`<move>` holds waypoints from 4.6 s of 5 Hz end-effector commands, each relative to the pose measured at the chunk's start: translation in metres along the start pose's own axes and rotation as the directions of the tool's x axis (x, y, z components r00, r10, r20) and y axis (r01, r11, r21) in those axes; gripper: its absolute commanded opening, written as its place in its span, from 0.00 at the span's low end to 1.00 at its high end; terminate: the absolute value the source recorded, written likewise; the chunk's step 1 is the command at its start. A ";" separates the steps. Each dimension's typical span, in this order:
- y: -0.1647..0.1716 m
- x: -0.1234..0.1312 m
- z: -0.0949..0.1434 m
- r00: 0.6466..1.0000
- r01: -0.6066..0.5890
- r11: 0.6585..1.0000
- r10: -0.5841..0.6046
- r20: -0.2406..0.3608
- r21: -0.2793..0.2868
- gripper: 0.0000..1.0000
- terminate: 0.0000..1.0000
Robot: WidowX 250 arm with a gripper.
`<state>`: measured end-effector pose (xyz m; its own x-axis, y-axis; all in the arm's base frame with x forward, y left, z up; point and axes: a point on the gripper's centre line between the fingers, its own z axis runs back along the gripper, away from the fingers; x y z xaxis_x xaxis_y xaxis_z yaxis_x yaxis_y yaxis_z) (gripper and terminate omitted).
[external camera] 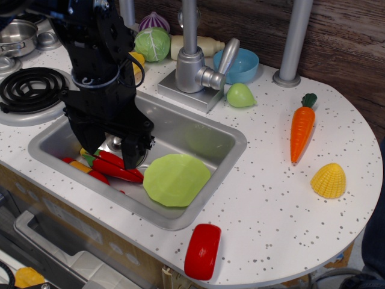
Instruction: Put carrot on plate
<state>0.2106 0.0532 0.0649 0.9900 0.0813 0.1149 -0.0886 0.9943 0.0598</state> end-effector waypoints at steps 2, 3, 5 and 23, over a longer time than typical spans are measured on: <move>-0.036 0.037 0.019 0.998 -0.063 0.998 0.063 -0.003 -0.022 1.00 0.00; -0.061 0.061 0.036 0.997 -0.080 0.995 0.079 -0.007 -0.064 1.00 0.00; -0.124 0.129 0.022 0.990 -0.086 0.989 0.098 0.098 -0.123 1.00 0.00; -0.026 0.080 -0.105 0.943 -0.042 0.998 0.028 0.330 0.037 0.00 0.00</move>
<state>0.2988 0.0379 -0.0434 0.9125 0.0614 0.4045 -0.1054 0.9906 0.0874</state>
